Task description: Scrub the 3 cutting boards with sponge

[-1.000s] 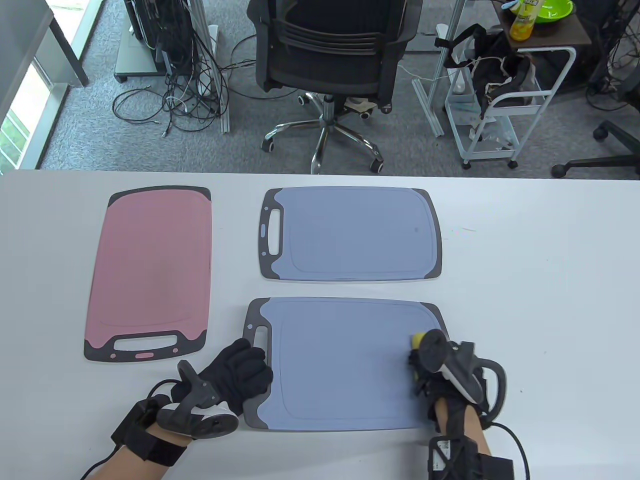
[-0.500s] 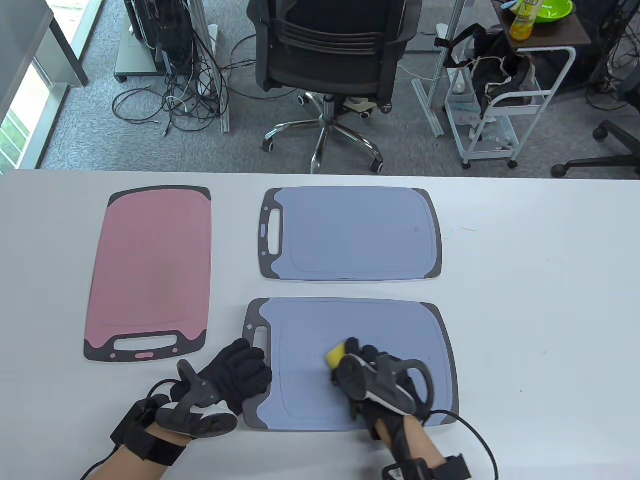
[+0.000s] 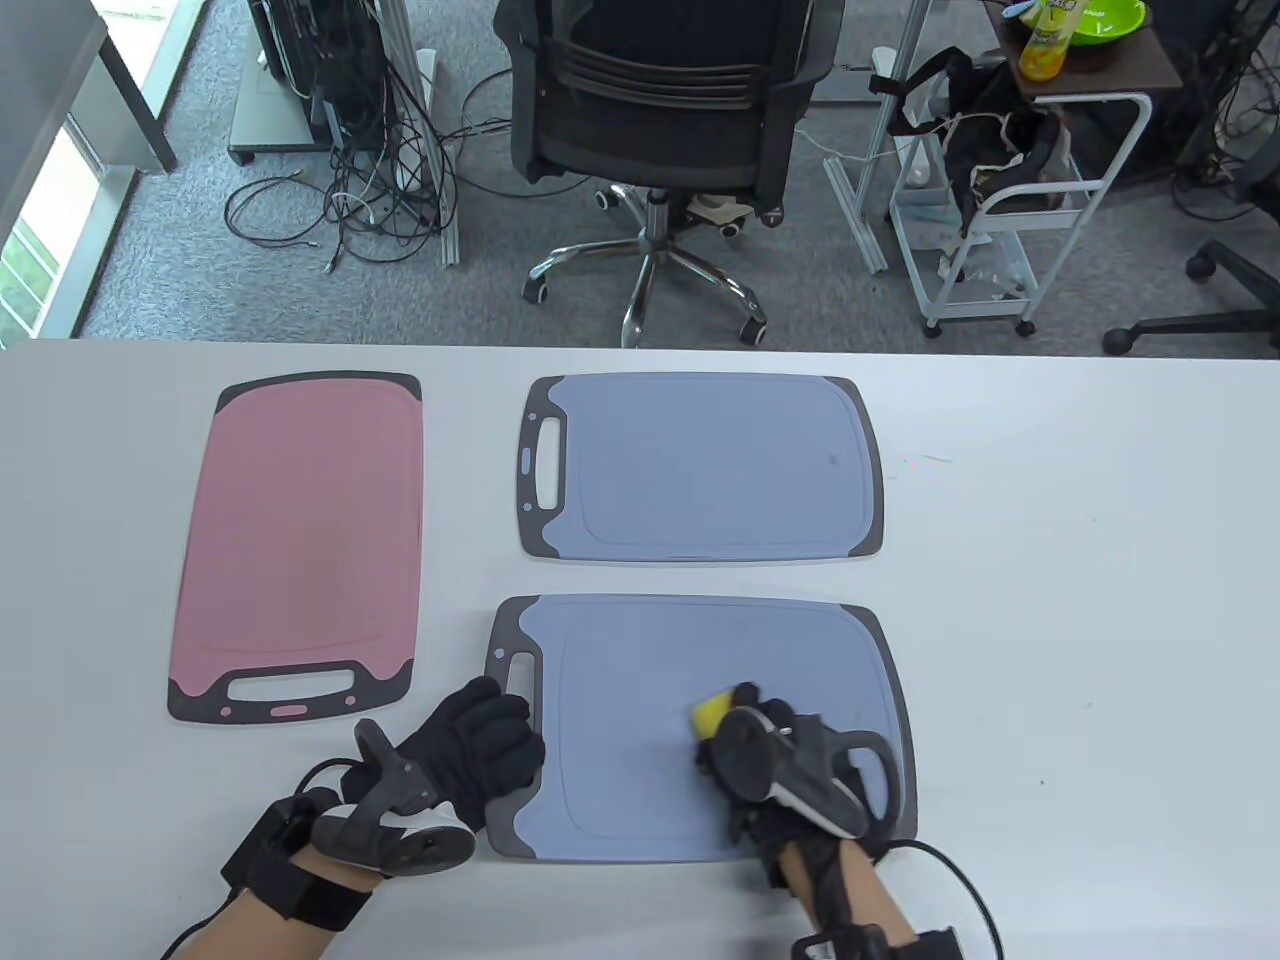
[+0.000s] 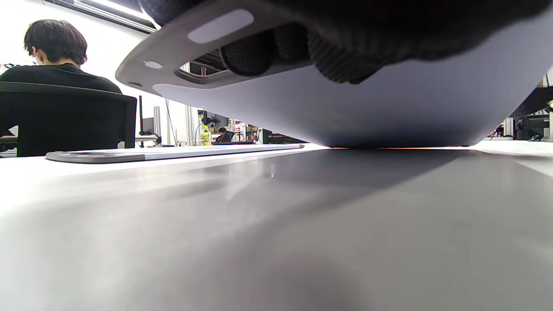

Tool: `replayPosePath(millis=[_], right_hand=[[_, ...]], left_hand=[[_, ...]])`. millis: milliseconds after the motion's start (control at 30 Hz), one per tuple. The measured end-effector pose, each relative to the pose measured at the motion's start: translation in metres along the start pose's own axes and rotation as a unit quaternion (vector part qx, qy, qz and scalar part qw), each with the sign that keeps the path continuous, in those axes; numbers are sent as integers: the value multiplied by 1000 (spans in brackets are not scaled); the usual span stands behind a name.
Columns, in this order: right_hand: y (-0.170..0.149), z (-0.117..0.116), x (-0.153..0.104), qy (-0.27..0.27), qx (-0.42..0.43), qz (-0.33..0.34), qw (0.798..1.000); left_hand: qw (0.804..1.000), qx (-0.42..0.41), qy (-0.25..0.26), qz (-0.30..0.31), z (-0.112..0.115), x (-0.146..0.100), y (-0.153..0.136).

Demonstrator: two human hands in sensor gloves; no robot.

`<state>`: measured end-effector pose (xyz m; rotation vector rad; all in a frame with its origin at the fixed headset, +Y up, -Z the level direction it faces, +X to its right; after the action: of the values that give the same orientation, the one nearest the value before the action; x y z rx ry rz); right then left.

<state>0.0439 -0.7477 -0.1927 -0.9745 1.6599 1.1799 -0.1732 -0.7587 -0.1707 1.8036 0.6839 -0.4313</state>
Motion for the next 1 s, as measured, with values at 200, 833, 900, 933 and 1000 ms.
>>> replayPosePath(millis=[200,833,900,933,1000], right_hand=[[76,-6,1,16,-62,109,992],[-83,3,-30,-13,-2,-128,992],[-19,-2,-17,-1,0,-39,999],[18,-5,-11,6,-15,16,1000],[67,-10,-8,6,-42,92,995]], left_hand=[[1000,-8,0,-3,1,0,-2],[1000,13,0,0,-1,-1,2],[1000,14,-1,1,-1,0,3],[1000,14,0,1,-1,0,3],[1000,19,1,3,-2,0,4]])
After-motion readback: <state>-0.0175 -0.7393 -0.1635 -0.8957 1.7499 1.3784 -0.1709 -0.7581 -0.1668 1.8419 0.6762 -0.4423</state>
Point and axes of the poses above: the tracker on the back of each hand, its own y axis roughly to the thumb side, its own x axis roughly from the wrist to the fingertips, z = x × y, the point moved 3 cm from there along x, roughly from the wrist to the fingertips, and after that the axes turned 9 degrees about x, right-handed, at the moved point
